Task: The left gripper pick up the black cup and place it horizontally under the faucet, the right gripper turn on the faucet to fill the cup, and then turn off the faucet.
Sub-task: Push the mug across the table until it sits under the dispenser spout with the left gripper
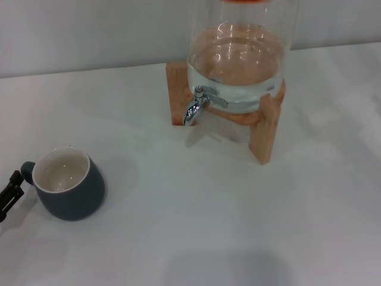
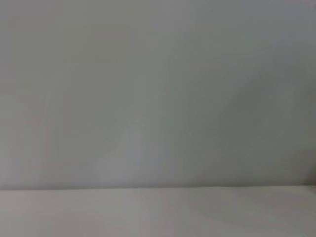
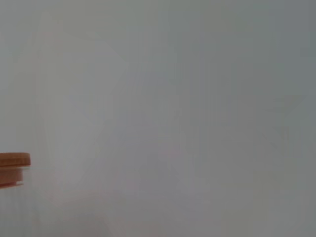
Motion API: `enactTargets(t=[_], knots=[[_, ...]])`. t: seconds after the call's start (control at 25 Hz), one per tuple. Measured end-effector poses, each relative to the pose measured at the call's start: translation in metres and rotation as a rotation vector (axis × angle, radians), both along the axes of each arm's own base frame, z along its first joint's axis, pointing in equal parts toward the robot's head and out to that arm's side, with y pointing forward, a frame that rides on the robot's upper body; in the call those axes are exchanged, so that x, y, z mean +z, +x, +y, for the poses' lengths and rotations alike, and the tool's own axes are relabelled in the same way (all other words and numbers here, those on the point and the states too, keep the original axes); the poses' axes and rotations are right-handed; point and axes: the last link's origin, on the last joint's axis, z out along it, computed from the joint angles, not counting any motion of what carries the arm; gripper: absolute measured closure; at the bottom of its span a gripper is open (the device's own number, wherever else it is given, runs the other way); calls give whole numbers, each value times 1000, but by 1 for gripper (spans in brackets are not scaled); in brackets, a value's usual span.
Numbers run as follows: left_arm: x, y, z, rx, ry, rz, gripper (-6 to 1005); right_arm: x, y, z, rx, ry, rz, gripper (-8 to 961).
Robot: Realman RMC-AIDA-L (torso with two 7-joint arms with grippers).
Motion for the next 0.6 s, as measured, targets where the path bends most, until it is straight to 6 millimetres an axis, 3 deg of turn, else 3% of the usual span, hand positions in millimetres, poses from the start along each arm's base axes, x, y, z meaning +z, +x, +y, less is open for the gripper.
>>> enactTargets(t=[0.6], knots=[[-5, -3, 1, 8, -35, 47, 109, 0, 0, 0, 0, 1, 2, 275]])
